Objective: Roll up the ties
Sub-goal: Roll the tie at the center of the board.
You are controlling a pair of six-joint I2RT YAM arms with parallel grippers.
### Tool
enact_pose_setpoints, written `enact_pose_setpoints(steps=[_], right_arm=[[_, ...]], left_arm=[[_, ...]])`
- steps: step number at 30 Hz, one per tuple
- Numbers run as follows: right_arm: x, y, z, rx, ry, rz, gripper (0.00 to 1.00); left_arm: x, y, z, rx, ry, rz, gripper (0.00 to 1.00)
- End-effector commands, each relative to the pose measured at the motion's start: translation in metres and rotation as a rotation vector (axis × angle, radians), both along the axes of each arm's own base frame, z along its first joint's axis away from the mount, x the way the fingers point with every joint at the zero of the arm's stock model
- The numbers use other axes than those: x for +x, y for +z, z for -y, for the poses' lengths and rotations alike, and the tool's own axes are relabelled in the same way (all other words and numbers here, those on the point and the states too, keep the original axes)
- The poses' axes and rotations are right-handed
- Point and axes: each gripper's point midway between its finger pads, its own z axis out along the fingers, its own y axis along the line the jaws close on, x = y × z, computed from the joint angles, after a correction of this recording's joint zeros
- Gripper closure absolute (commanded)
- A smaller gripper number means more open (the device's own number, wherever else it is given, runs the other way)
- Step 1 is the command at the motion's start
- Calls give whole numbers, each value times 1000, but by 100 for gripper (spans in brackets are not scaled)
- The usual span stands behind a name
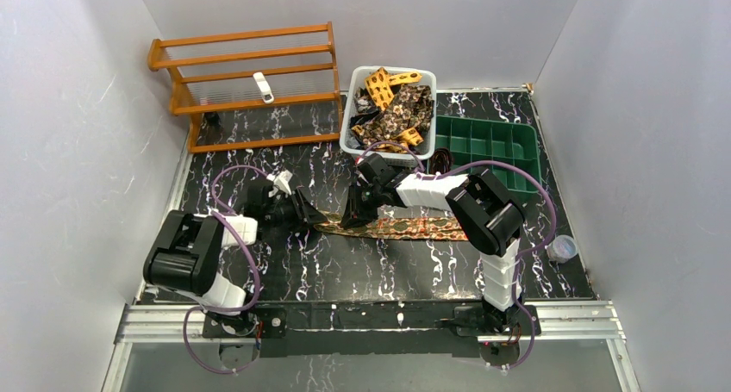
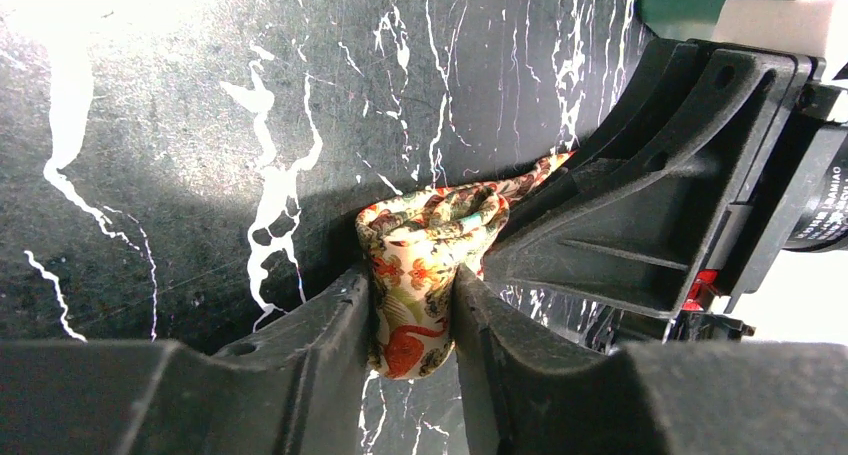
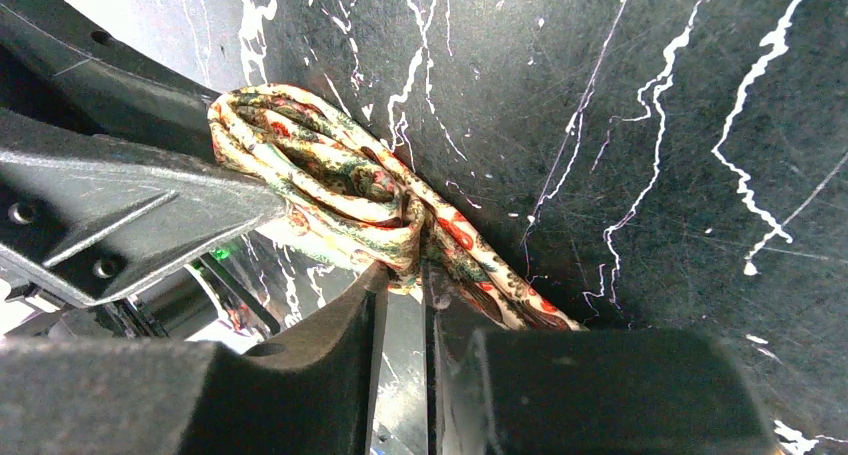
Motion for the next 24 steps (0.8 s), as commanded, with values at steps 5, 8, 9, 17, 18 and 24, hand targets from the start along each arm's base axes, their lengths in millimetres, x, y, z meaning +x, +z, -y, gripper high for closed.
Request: enact_pose_setpoints(steps=[5,8,9,17,18,24], right_arm=[[3,12,-7,18,27,9,68],[8,30,-9,39,28,53,65],[10,36,-8,43,22,74,64],[18,48,-3,34,-8,141,64],[18,48,-2,34,-10,141,64],[19,46,11,-9,-54,167,64]], left_arm=[[-14,-19,-7,92,-19,-68,76],[-10,-12,-10,131,-12,-59,80],[-8,-9,-12,160,-15,-53,81],[-3,3,-19,378,-2,-3,82],[-4,4,-19,406,1,-5,82],[-2,18,-40,629,98,29,84]])
